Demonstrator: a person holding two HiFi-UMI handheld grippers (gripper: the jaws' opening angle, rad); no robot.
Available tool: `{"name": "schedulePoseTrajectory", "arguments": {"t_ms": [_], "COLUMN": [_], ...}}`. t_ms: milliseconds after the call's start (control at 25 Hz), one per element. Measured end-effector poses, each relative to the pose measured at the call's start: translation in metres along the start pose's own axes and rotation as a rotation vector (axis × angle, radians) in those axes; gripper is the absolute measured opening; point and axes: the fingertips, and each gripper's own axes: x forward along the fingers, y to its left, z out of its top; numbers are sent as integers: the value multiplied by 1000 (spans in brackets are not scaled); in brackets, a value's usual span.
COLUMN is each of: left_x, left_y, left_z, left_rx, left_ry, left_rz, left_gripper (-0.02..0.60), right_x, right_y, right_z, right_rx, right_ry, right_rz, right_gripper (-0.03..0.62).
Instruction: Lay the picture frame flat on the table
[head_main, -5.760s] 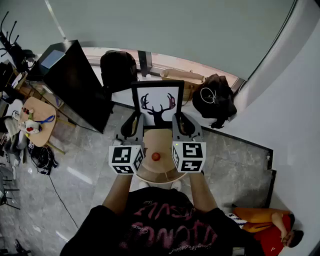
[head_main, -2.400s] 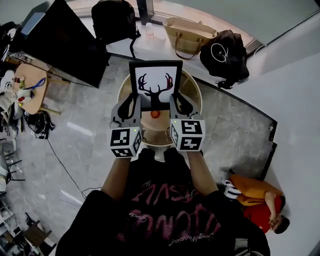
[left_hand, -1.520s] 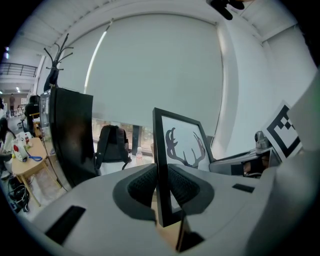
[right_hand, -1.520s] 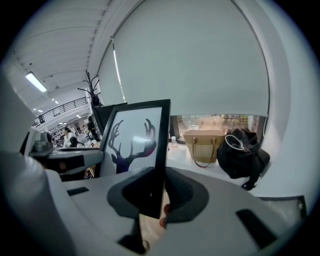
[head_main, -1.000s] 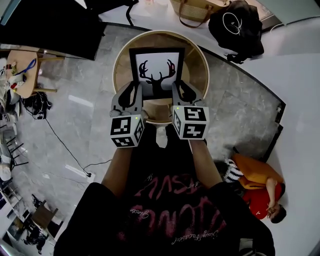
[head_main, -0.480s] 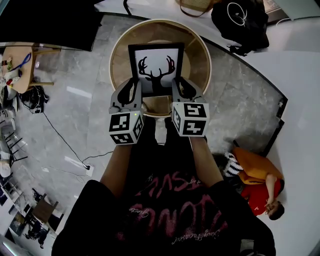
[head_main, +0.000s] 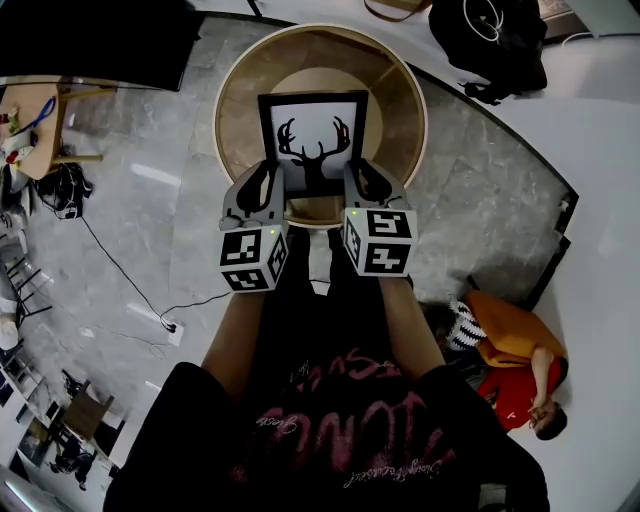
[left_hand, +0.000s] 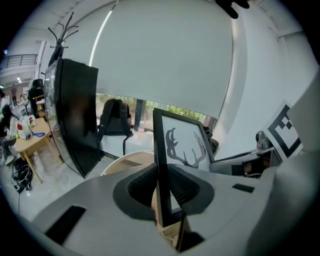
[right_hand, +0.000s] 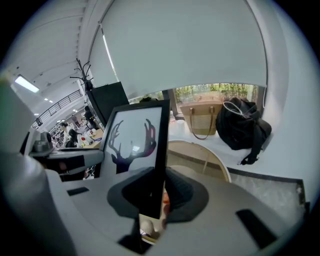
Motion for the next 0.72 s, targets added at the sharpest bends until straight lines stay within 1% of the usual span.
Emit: {"name": "schedulePoseTrajectory", "arguments": {"t_ms": [280, 560, 720], "left_x": [6, 13, 13], "left_y": [2, 6, 6], "left_z": [-30, -52, -67], "left_rx": [-14, -27, -33], "left_ry": [44, 82, 93], "left_rz": [6, 7, 12], "left_gripper": [72, 72, 72], "right_x": [11, 22, 26], "right_y": [-3, -5, -6], "right_z": [-29, -49, -64], "right_rx": [10, 21, 26], "right_ry": [44, 81, 95], "right_rz": [6, 5, 10], "right_gripper": [80, 80, 80]}}
